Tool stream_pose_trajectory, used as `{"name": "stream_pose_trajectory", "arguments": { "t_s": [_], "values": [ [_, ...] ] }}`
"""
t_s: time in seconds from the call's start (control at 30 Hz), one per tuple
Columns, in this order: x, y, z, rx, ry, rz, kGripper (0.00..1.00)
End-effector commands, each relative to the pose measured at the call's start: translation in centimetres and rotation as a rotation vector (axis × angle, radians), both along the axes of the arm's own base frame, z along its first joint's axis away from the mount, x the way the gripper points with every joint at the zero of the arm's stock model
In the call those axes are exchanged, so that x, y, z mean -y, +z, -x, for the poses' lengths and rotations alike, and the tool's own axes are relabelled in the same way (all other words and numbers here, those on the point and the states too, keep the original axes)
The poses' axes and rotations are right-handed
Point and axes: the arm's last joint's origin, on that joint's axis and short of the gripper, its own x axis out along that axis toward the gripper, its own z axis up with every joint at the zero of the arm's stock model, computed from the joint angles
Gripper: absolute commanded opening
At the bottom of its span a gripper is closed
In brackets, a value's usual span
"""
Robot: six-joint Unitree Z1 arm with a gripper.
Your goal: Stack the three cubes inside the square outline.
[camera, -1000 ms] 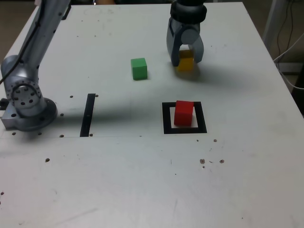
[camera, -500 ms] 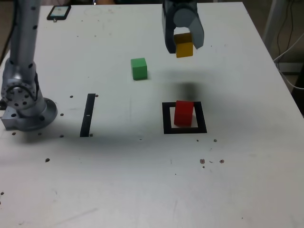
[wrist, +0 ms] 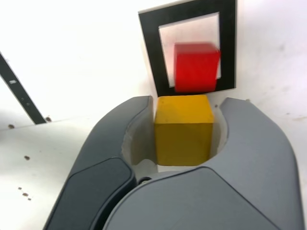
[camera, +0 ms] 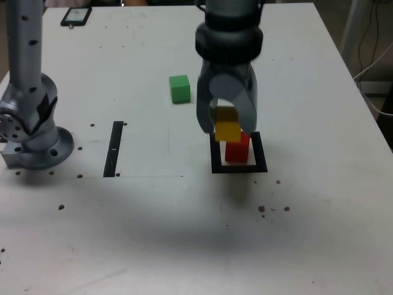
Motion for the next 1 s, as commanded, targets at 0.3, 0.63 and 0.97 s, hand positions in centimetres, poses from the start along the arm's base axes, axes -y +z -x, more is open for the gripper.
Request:
{"name": "stream_pose_trajectory", "arguments": {
  "t_s": [0.3, 0.63, 0.97],
  "values": [
    [0.5, -2.0, -1.8, -0.056, 0.02, -0.009, 0.24],
    [-1.8, -1.6, -2.9, -0.048, 0.058, -0.012, 0.27],
    [-3.5, -2.2, -3.0, -0.058, 0.08, -0.013, 0.27]
  ]
}}
